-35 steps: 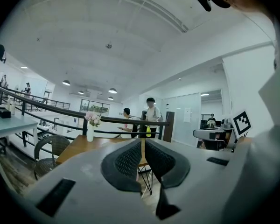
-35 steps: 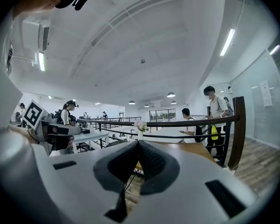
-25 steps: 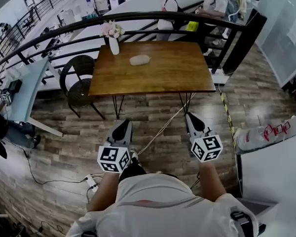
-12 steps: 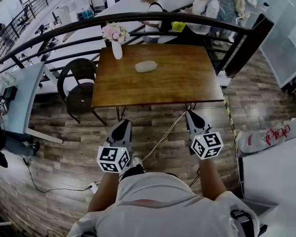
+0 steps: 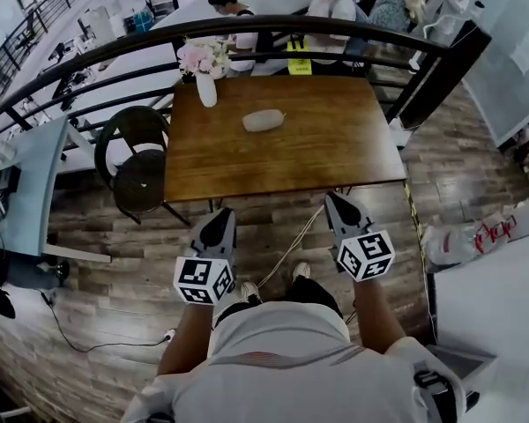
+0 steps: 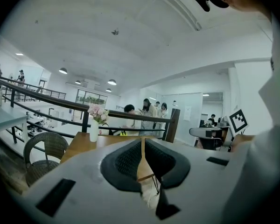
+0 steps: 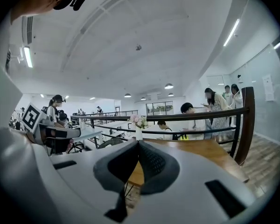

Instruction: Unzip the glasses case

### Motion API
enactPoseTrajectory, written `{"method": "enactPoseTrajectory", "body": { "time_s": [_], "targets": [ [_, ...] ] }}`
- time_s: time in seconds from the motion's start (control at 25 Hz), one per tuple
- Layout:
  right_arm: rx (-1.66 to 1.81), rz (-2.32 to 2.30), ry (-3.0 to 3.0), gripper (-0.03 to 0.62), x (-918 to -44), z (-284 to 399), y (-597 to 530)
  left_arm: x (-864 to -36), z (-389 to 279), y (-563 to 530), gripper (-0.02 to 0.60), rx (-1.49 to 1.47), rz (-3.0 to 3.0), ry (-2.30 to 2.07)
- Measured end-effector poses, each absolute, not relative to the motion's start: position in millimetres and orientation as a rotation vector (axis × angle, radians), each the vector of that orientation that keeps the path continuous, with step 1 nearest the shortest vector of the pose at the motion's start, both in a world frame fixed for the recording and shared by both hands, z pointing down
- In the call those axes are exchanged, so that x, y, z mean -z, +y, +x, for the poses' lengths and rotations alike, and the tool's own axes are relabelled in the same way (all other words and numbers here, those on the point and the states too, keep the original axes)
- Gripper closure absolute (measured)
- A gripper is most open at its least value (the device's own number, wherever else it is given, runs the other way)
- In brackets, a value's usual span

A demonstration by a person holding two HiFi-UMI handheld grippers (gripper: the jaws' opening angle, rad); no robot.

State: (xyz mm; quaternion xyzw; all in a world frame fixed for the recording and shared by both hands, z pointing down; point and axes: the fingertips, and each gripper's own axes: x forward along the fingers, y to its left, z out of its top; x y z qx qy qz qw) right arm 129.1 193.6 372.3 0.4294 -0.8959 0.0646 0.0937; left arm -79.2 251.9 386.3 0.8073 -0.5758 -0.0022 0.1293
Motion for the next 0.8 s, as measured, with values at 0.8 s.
{"method": "enactPoseTrajectory", "body": {
  "time_s": [0.8],
  "targets": [
    [-0.219, 1.120, -2.706, 0.542, -389.6, 199.5, -25.3, -382.6, -12.3, 52.3, 0.549, 0.020, 2.228, -1.832]
  ]
}}
